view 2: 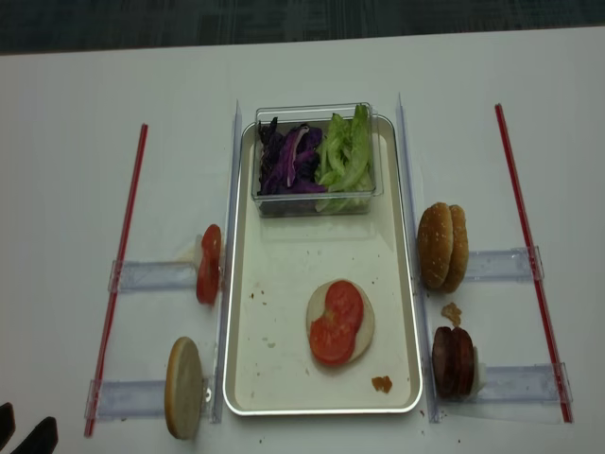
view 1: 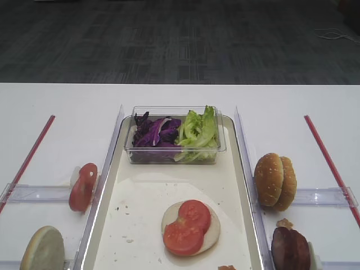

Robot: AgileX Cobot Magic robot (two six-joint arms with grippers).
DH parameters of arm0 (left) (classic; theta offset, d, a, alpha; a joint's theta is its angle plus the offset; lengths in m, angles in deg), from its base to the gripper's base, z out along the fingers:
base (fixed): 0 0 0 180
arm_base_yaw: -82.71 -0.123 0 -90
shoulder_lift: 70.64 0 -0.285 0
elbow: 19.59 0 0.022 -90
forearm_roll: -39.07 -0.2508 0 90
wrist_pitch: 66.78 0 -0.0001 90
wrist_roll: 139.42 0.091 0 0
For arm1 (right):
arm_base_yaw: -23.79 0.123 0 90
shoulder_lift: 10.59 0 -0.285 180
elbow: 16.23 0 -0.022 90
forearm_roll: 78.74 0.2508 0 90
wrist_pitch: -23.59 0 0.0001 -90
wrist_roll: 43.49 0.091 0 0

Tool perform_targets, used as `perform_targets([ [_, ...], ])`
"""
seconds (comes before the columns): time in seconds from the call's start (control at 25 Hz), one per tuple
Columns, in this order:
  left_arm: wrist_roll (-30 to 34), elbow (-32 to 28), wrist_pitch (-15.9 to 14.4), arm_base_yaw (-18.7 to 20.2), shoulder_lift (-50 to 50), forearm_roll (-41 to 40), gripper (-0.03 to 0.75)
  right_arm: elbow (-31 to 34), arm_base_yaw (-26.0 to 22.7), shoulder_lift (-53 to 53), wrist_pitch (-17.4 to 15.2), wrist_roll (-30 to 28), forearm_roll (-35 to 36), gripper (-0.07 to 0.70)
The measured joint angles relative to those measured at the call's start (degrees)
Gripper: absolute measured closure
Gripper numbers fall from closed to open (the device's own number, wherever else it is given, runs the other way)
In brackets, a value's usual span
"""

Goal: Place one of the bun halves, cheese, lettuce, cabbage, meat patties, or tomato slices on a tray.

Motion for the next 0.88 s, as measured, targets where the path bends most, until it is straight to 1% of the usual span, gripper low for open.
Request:
perform_targets([
  [0.88, -0.1, 0.0, 0.0, -0.06, 0.0, 0.0, 0.409, 0.0, 0.0, 0.0, 0.0, 0.0, 0.0, 0.181],
])
